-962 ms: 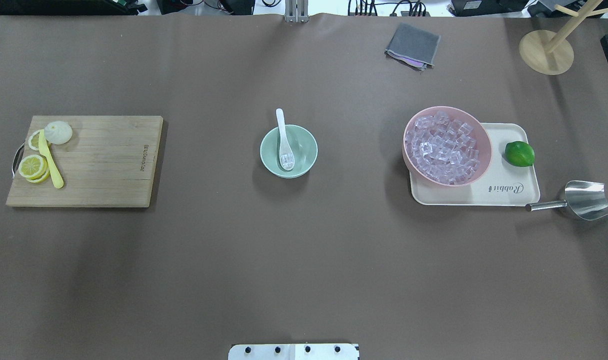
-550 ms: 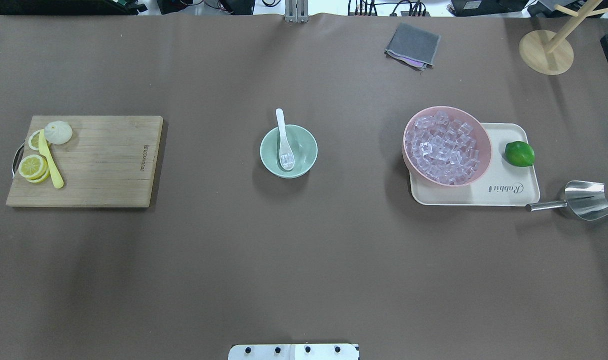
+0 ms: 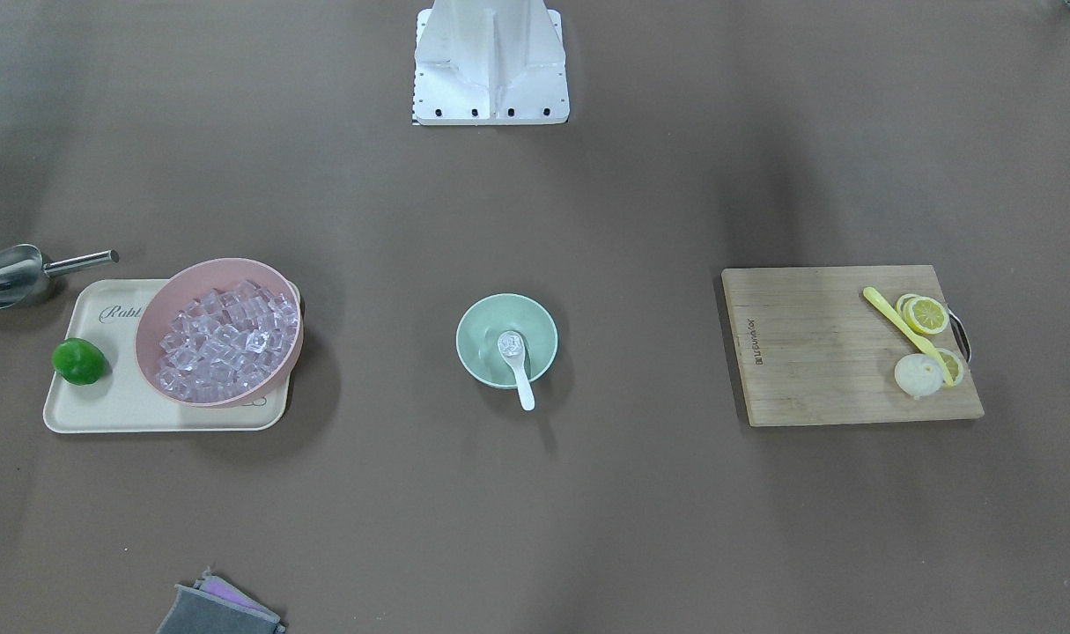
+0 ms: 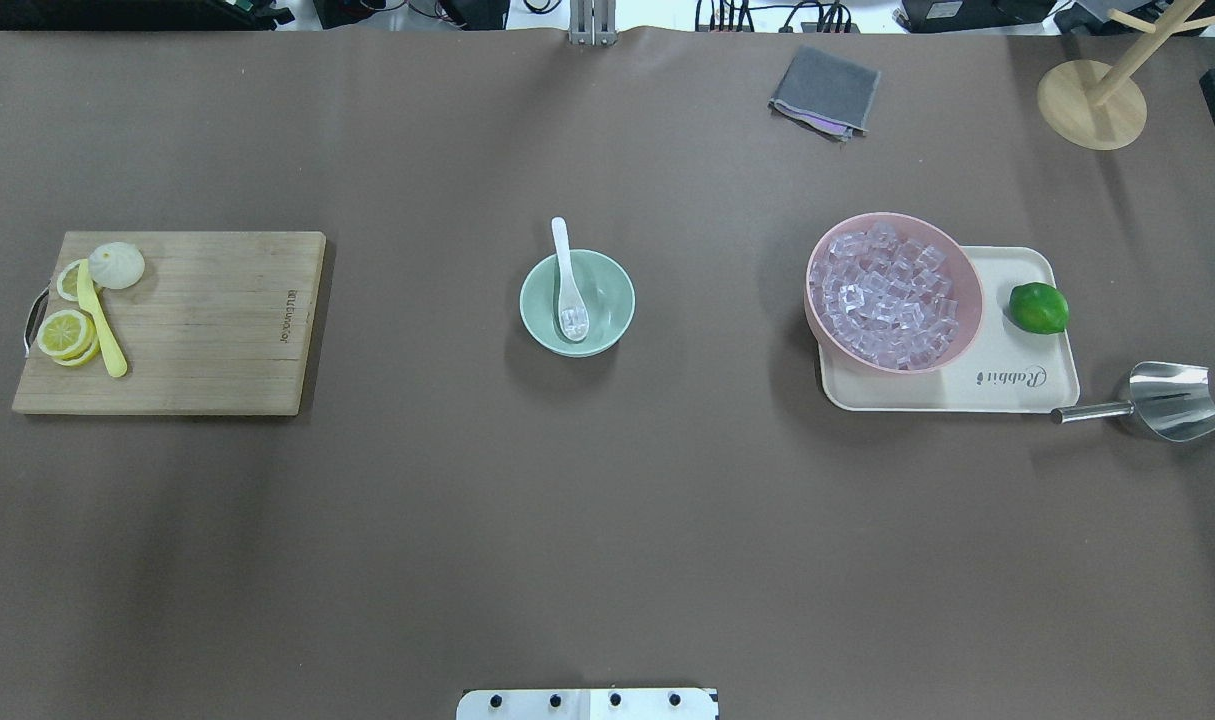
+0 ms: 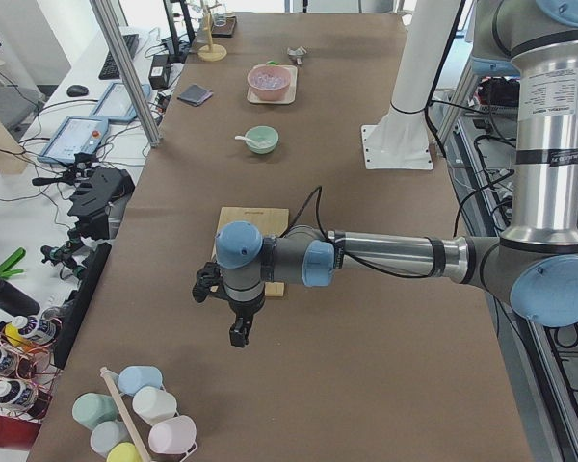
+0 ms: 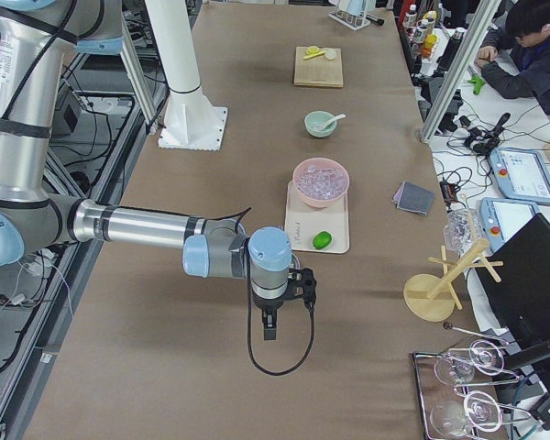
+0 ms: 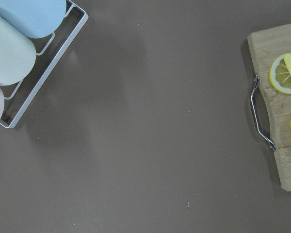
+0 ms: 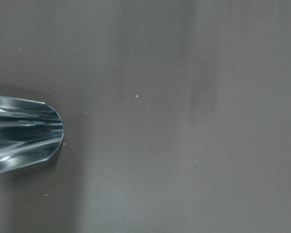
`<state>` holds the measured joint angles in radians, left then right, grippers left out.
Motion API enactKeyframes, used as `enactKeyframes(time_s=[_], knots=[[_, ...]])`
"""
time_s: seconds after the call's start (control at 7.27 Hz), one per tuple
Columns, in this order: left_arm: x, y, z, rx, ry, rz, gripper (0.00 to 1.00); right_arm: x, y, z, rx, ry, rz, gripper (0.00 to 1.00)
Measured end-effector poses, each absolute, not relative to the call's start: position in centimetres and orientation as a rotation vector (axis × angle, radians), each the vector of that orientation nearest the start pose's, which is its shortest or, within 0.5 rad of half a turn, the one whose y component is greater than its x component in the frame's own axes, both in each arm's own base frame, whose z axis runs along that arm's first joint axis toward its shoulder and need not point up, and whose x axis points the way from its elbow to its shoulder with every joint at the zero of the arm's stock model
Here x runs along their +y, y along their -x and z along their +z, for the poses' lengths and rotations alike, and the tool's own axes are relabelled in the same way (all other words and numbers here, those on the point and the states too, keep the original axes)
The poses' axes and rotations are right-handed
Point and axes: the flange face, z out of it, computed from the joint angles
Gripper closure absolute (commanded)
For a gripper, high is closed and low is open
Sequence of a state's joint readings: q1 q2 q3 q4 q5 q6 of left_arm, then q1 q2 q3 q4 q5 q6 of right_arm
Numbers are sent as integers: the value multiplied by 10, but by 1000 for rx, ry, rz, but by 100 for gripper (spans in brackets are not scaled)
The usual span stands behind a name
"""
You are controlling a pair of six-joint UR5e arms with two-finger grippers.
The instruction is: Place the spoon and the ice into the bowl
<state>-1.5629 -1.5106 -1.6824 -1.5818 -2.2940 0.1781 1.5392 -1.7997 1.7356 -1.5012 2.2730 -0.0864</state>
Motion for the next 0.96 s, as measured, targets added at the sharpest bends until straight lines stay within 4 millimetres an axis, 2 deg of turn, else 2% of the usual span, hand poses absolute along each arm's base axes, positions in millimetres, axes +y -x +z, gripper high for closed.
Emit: enactKeyframes(time_s=[0.28,0.96], knots=[[-463,64,631,714,-131,206,1,-426,-46,650,-724,-4,-127,0],[-462,65,632,703,-133,206,1,-427,-37,650,-757,25,-137,0]])
